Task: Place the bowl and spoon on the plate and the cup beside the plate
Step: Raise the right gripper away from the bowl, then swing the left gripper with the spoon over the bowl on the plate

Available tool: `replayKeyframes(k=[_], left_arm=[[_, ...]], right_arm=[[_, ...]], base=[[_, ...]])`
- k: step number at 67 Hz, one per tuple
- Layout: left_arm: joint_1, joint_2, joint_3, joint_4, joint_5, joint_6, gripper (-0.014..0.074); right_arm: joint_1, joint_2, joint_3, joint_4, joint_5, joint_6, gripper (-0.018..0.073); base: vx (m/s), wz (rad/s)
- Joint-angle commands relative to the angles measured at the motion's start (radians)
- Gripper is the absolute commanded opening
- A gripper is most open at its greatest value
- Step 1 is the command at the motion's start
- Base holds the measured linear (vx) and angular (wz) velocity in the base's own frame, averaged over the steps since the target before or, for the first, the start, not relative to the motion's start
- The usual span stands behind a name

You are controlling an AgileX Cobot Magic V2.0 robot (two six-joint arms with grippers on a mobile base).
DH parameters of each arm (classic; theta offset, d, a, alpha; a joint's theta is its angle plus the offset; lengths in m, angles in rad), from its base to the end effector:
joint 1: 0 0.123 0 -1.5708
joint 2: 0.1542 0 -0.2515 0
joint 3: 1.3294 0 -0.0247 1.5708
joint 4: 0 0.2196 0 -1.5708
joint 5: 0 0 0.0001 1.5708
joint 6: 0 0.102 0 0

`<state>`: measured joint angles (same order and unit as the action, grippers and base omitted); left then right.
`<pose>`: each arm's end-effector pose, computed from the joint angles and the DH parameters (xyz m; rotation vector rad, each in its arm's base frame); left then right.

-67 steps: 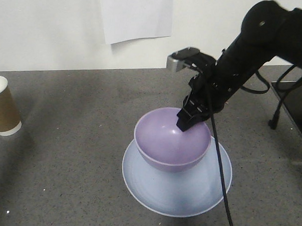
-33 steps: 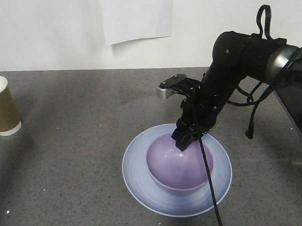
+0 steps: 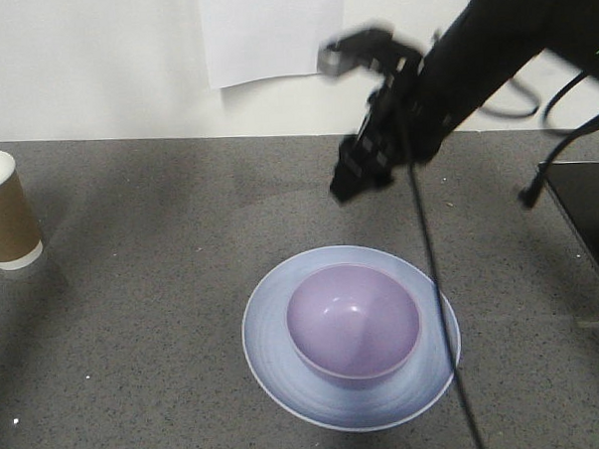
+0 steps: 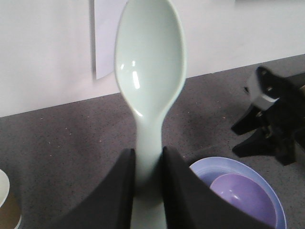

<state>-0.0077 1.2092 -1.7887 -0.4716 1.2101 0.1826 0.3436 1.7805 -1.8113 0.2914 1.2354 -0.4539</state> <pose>0.1860 -0.0448 0.4797 0.2808 2.0340 -0.4561 0.3191 0.1436 0.3207 -0.9899 2.4611 0.3627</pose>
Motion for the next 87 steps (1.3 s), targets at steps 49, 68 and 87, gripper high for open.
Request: replayKeyframes(k=[49, 68, 87], left_arm=[[-0.441, 0.352, -0.024, -0.030, 0.015, 0.075, -0.0008], [-0.662, 0.536, -0.024, 0.210, 0.041, -0.044, -0.0008], [-0.716, 0.617, -0.024, 0.248, 0.041, -0.095, -0.0008]], right_arm=[[-0.003, -1.138, 0.470, -0.215, -0.124, 0.089, -0.0006], [-0.003, -1.453, 0.885, -0.336, -0.313, 0.212, -0.0006], [-0.003, -1.484, 0.984, -0.360, -0.318, 0.249, -0.0006]], base=[[0.00, 0.00], [0.00, 0.00], [0.00, 0.00]])
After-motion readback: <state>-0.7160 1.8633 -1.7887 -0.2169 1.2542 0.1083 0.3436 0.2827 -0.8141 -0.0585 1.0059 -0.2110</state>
